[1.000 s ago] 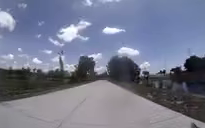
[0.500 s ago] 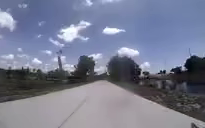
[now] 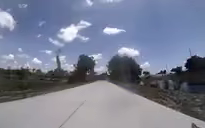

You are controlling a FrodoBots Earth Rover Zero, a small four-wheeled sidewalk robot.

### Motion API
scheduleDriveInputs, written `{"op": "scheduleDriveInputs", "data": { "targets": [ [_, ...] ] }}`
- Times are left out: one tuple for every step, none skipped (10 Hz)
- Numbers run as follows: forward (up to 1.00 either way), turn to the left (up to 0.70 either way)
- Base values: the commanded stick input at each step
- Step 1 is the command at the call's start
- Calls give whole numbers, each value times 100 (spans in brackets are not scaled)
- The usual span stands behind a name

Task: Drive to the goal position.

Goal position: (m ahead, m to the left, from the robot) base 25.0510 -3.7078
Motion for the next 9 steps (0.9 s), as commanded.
{"op": "scheduleDriveInputs", "data": {
  "targets": [
    [85,0],
    [85,0],
    [85,0],
    [85,0],
    [85,0],
    [85,0],
    [85,0],
    [85,0],
    [85,0]
  ]
}}
